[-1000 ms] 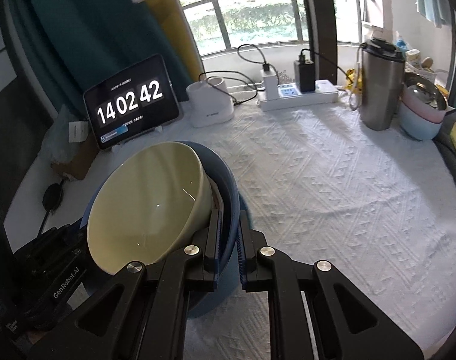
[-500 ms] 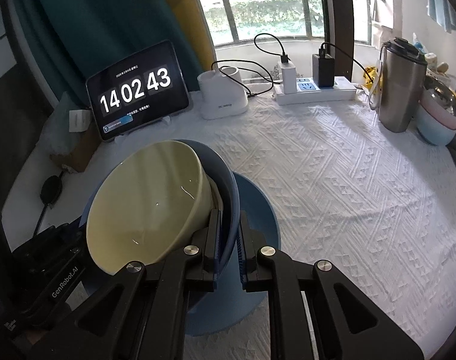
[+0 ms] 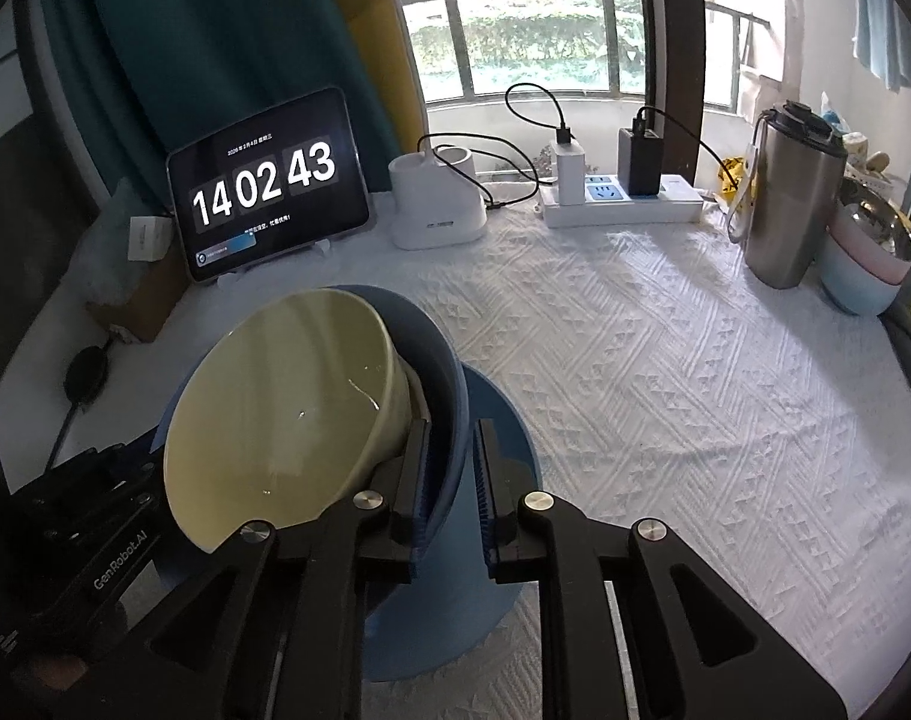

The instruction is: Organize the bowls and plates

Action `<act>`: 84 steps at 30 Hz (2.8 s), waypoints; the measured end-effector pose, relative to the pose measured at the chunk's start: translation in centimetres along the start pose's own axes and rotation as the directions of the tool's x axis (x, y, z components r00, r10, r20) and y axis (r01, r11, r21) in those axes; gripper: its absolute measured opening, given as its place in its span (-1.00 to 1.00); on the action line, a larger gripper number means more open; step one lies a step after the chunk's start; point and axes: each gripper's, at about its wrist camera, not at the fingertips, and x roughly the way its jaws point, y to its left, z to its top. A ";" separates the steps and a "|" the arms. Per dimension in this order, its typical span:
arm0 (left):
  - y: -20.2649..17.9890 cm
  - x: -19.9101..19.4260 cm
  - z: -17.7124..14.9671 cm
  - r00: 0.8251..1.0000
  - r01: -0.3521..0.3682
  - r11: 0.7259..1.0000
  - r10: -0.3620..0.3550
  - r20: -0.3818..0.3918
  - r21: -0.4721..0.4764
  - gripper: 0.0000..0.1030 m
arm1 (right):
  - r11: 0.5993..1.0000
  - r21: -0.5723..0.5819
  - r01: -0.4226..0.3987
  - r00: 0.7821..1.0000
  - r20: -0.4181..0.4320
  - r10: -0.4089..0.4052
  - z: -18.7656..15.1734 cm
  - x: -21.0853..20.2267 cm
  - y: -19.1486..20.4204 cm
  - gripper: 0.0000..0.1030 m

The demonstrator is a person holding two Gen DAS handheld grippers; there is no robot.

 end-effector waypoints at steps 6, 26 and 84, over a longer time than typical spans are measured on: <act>0.2 -1.1 -0.1 1.000 -0.008 1.000 0.008 0.028 -0.004 -0.50 | 1.000 -0.021 0.019 0.999 0.033 -0.018 -0.1 -0.8 0.2 -0.31; -0.7 -6.5 -1.8 0.991 0.005 1.000 -0.007 0.134 0.012 0.13 | 0.999 -0.027 0.033 0.996 0.082 -0.030 -2.3 -5.2 0.8 -0.24; -4.5 -26.3 -8.0 0.857 0.084 0.992 -0.122 0.500 0.100 0.79 | 0.983 -0.055 0.175 0.892 0.431 -0.135 -10.1 -25.4 1.1 -0.05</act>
